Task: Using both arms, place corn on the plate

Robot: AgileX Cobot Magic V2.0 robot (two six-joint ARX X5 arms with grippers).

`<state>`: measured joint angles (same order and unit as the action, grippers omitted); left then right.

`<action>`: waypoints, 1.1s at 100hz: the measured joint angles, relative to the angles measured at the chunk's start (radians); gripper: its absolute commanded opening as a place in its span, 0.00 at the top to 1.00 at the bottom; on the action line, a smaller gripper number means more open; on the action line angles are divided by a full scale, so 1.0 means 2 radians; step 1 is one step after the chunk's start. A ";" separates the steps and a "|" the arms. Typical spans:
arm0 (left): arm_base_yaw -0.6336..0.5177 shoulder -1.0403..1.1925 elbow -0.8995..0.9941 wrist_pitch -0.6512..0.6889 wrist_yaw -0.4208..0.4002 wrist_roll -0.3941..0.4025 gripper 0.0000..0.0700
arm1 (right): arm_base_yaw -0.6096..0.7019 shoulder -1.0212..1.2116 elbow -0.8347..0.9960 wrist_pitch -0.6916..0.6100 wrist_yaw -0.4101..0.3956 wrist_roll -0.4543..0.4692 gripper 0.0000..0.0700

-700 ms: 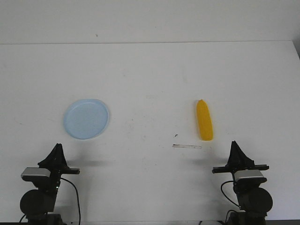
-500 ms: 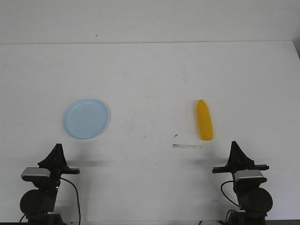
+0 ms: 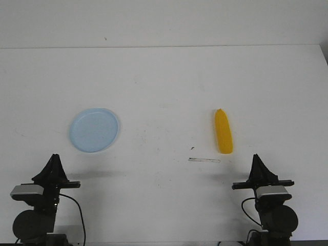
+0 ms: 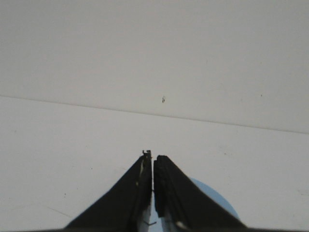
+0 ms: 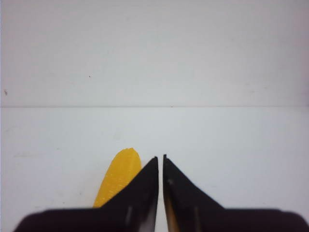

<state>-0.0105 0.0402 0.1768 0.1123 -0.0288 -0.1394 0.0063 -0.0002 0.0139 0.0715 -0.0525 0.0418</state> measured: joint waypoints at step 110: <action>0.006 0.475 0.339 -0.272 0.130 -0.041 1.00 | 0.000 0.000 0.000 0.000 0.000 0.000 0.98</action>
<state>0.0006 0.9909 0.8555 -0.4320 0.2317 -0.2211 0.0063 -0.0002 0.0139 0.0715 -0.0525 0.0418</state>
